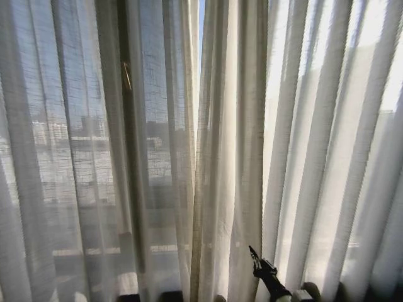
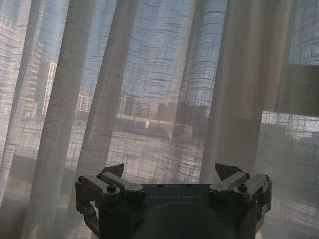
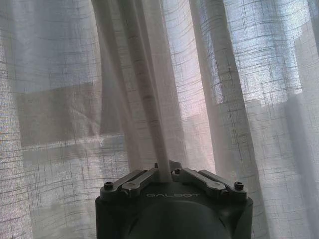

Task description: Open the curtains by pulling them apart, changing their state from closed to fully open.

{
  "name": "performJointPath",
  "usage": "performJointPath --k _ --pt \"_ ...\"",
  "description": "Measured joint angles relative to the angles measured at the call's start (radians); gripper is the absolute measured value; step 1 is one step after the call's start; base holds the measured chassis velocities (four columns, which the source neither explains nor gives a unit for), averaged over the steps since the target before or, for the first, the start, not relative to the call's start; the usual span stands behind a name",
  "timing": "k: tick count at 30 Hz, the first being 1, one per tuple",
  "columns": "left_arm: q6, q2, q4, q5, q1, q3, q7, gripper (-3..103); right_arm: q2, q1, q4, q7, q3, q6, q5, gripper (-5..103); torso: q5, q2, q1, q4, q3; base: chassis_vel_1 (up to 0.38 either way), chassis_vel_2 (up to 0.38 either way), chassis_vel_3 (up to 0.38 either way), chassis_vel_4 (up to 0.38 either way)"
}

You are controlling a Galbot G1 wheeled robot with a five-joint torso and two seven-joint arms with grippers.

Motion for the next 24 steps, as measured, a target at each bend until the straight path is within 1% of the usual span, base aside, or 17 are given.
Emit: performJointPath --k 8,13,17,22,24 --pt "-0.002 0.005 0.012 -0.004 -0.003 -0.005 -0.001 100 -0.001 0.002 -0.005 0.004 0.006 -0.003 0.0 0 0.0 0.0 0.0 0.0002 0.0 -0.18 -0.204 0.194 0.215" --pt "-0.002 0.0 0.012 0.0 -0.01 0.004 0.0 100 -0.004 0.005 -0.011 0.006 0.012 -0.003 0.004 0 0.0 0.0 0.0 -0.0003 0.0 -0.172 -0.257 0.145 0.213" --pt "0.0 0.003 0.011 0.002 -0.014 0.005 0.0 100 -0.002 0.012 -0.019 0.007 0.012 -0.003 0.009 0 -0.0002 0.0 0.0 0.0002 0.0 -0.163 -0.246 0.168 0.236" --pt "0.001 0.005 0.011 0.002 -0.014 0.002 -0.001 100 0.002 0.023 -0.031 0.009 0.007 -0.003 0.019 0 0.0001 0.0 0.0 -0.0001 0.0 -0.15 -0.241 0.175 0.228" --pt "0.001 0.005 0.011 0.002 -0.013 0.002 -0.001 100 0.002 0.025 -0.032 0.009 0.005 -0.004 0.021 0 0.0 0.0 0.0 0.0001 0.0 -0.181 -0.222 0.196 0.263"
